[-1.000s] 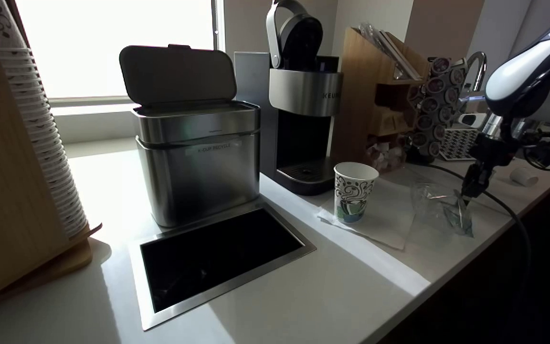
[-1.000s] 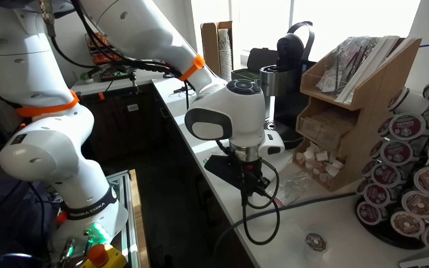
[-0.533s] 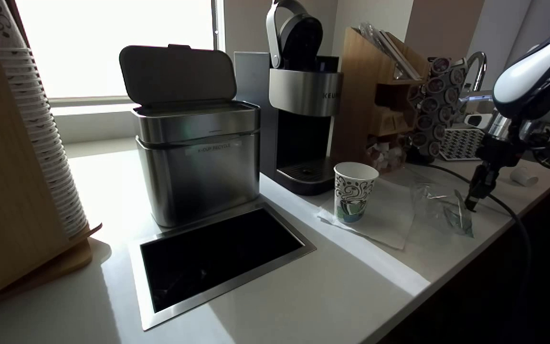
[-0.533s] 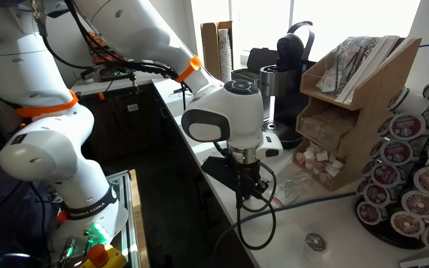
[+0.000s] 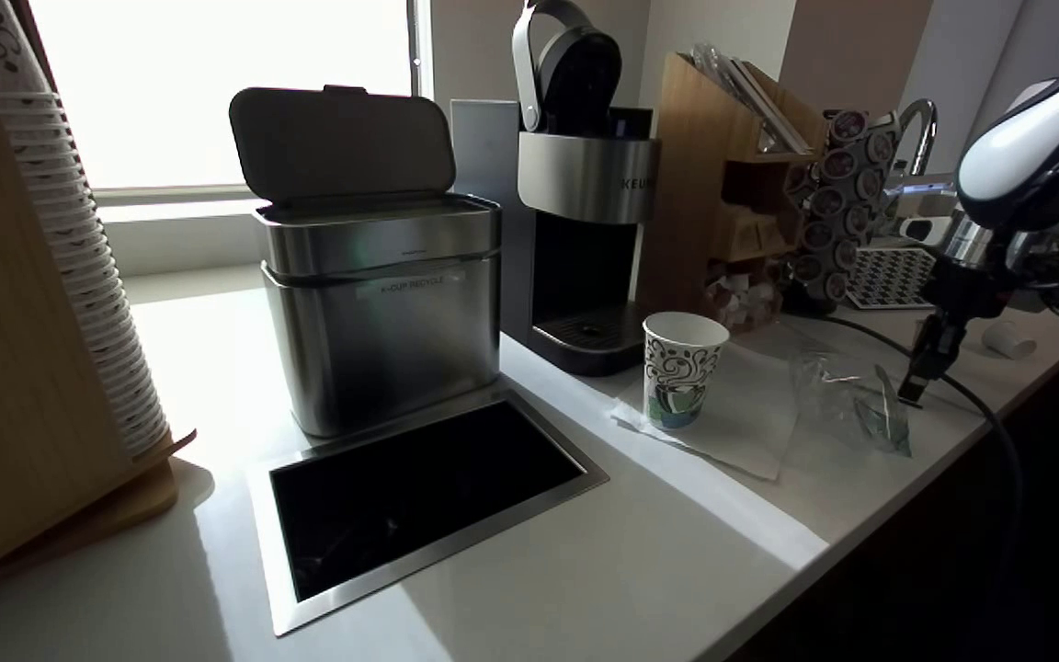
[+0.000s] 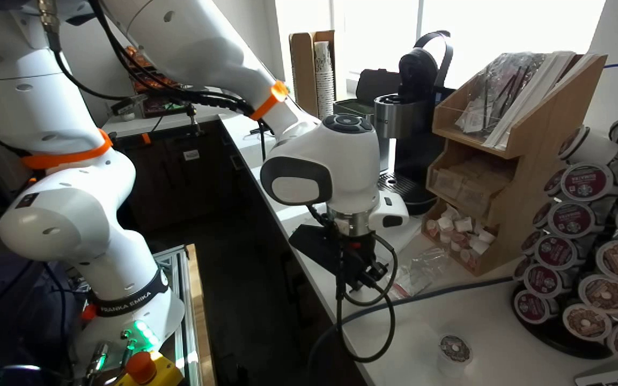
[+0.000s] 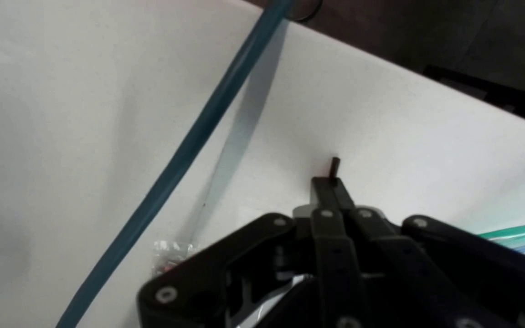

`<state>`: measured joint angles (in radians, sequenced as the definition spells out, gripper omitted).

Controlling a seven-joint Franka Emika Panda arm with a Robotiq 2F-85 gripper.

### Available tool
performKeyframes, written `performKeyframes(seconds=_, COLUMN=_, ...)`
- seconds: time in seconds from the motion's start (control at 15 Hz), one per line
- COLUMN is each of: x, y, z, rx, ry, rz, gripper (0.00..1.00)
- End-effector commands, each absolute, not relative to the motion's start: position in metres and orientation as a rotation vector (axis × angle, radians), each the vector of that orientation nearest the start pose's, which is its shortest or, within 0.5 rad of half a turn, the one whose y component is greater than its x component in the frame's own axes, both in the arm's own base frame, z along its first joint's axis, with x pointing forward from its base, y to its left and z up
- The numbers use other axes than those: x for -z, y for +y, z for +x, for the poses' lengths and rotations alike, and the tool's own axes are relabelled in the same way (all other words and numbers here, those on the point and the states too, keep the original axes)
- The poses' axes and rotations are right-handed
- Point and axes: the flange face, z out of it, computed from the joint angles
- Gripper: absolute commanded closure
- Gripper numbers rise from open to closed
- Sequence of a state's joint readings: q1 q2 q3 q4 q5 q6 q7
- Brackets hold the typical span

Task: Put the black straw in the coffee cup on the left.

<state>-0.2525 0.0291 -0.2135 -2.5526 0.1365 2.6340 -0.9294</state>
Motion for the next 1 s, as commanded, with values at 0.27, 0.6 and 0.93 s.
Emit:
performKeyframes(seconds=0.27, x=-0.281, y=-0.204, z=0.409, rx=0.202, ry=-0.499, rz=-3.099, gripper=1.0)
performKeyframes(seconds=0.6, x=-0.287, y=-0.204, z=0.414, rx=0.257, ry=-0.436, rz=-3.121, gripper=0.6)
performKeyframes(seconds=0.93, x=-0.286, y=-0.202, z=0.42, rx=0.307, ry=-0.412, rz=-3.122, gripper=0.22)
